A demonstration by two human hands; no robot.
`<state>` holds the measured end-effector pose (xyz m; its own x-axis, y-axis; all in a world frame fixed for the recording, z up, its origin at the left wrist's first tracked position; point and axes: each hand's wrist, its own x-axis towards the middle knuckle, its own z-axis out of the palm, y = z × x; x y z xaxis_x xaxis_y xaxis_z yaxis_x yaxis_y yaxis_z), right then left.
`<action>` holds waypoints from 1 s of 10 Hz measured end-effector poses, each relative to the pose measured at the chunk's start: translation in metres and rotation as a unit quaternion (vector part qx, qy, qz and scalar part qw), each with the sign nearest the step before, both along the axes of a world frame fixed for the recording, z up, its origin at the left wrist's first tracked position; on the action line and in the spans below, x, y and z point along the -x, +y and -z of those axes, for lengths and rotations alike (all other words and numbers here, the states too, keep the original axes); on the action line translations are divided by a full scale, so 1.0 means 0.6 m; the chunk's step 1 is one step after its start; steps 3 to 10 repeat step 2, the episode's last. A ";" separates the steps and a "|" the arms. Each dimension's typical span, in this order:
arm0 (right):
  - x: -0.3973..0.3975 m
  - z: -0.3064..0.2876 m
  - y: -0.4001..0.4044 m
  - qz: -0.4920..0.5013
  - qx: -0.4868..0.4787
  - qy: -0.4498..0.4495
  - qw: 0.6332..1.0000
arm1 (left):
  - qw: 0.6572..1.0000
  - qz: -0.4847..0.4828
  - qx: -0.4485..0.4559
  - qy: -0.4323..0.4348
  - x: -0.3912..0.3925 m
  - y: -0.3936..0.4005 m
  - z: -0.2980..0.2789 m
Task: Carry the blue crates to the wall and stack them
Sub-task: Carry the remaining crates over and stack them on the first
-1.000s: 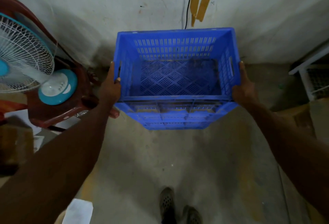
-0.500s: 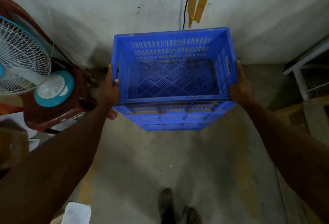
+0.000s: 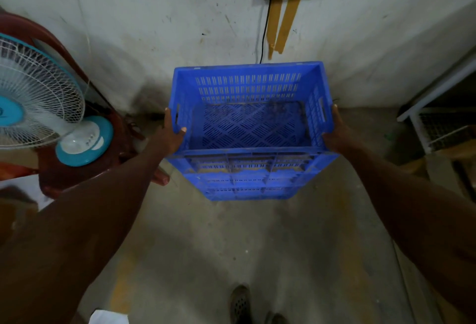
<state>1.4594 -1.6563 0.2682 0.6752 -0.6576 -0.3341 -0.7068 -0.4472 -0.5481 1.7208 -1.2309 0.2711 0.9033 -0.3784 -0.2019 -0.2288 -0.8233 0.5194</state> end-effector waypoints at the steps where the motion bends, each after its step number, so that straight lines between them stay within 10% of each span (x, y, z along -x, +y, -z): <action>1: -0.007 -0.026 0.020 0.008 0.042 0.065 0.997 | 0.998 -0.019 -0.066 0.007 0.018 -0.009 -0.035; 10: 0.013 -0.112 0.093 -0.027 0.090 0.061 0.994 | 0.996 0.027 -0.069 -0.048 0.055 -0.011 -0.076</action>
